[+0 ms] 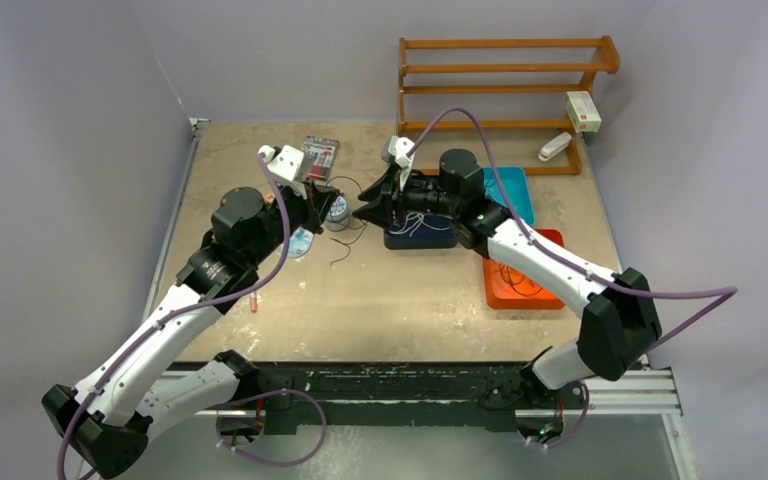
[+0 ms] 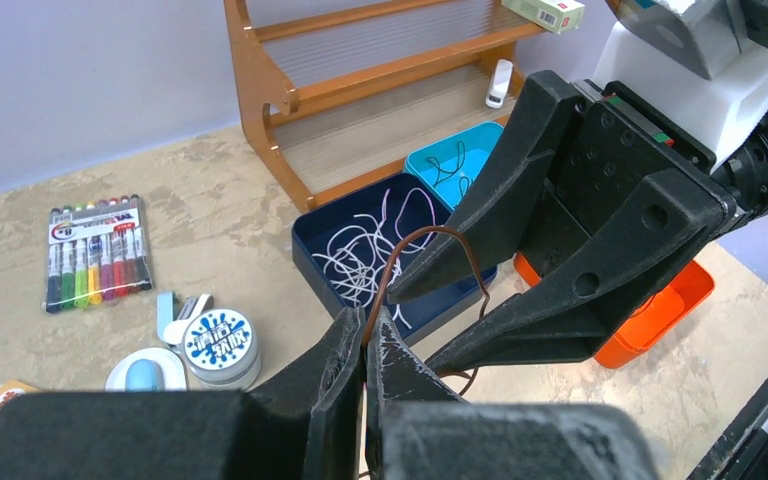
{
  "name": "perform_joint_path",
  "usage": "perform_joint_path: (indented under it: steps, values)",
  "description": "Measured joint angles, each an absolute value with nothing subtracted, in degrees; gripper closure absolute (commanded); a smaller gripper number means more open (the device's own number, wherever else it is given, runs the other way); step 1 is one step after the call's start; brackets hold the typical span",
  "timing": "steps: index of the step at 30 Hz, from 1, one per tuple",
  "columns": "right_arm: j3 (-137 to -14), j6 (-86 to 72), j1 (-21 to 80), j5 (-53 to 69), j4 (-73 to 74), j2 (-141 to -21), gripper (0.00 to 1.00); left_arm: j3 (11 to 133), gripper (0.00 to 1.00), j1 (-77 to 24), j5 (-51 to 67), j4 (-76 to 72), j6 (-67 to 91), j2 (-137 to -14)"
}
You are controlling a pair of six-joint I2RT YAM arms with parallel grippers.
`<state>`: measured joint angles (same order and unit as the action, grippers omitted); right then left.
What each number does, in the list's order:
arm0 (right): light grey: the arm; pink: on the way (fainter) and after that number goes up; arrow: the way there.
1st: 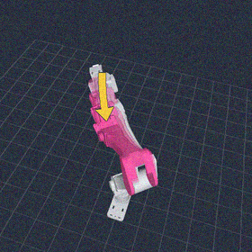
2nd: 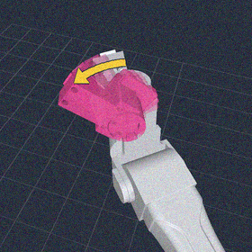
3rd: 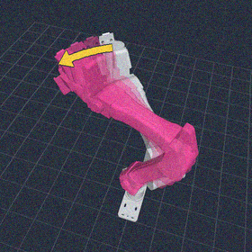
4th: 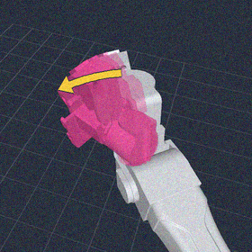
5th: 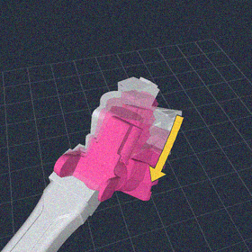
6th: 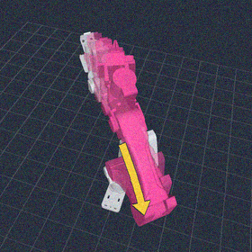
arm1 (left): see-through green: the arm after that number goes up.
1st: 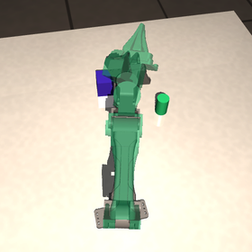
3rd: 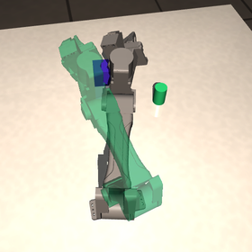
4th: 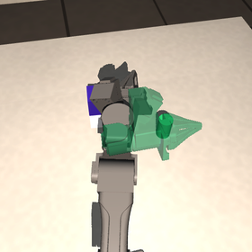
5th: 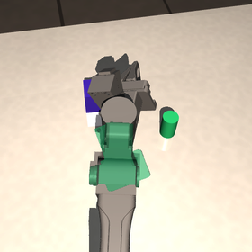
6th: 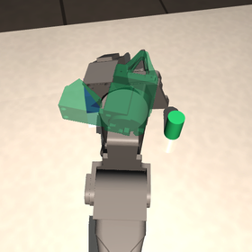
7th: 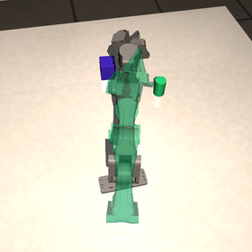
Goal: Untangle the cables
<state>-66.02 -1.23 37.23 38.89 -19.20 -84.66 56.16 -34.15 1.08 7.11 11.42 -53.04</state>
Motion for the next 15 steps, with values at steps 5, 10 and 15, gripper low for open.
perform_joint_path:
  steps: [5, 10, 15]
  values:
    - [-65.30, -0.80, 37.23, 40.12, -20.14, -84.66, 0.55, 56.16, 1.00, -34.15, 1.15, 7.16, 11.42, -53.36]
    - [-63.48, -0.60, 37.23, 39.81, -20.91, -83.50, 0.52, 56.16, 1.00, -34.15, 1.17, 7.22, 11.42, -53.87]
    - [-60.40, -1.06, 37.23, 38.02, -23.79, -79.11, 0.49, 56.16, 1.00, -34.15, 1.21, 7.38, 11.40, -54.11]
